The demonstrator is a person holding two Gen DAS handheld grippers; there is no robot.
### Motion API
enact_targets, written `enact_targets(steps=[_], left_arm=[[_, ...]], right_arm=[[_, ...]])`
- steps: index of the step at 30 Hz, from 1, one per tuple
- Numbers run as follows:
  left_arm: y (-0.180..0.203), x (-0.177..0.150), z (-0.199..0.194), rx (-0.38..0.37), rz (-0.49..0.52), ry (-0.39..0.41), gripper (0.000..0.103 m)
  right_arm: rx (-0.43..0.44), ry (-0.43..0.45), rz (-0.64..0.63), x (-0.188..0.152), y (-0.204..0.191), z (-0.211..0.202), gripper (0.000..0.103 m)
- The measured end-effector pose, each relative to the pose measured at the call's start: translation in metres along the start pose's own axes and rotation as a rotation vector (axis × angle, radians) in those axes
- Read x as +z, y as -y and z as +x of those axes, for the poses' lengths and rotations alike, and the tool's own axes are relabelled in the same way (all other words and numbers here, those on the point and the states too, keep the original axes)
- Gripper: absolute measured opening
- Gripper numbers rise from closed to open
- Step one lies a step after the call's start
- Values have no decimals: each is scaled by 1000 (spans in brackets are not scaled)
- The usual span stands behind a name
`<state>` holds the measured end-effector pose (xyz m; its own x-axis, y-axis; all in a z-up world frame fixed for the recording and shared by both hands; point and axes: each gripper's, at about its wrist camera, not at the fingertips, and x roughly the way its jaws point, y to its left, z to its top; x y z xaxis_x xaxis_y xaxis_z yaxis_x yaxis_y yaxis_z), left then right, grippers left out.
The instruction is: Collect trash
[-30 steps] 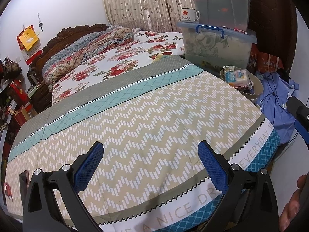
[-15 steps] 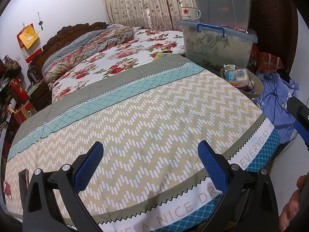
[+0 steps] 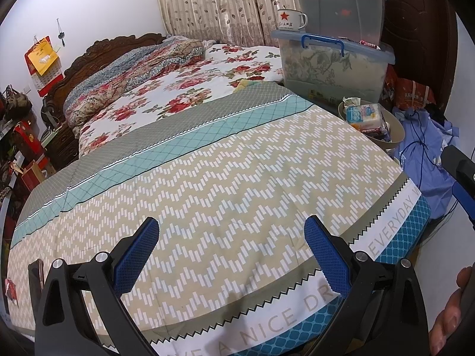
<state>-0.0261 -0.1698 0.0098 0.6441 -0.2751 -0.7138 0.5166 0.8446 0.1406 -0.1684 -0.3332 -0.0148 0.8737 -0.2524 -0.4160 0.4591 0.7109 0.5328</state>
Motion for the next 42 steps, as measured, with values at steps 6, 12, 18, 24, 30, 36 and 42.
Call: enact_targets(steps=[6,12,18,24,30,36,42], left_arm=[[1,0,0,0,1,0,94],[1,-2,1,-1,5,-3,94],[1,-3,2,-2,7,-4,94],[0,-4,3,-3,8,-5,94],[0,-5,3,-3,9,-6,94],[1,-5,3,-4,8,-7,94],[0,-6,4,-4,10,-8,94]], right_arm=[[0,-1,1,0,0,0,100],[0,-2,2,-1,0,-1,100],[0,-2,1,2,0,0,100],[0,-2,1,0,0,-1,100],[0,-2,2,2,0,0,100],[0,-3,2,3,0,0,100],[0,-3,2,3,0,0,100]])
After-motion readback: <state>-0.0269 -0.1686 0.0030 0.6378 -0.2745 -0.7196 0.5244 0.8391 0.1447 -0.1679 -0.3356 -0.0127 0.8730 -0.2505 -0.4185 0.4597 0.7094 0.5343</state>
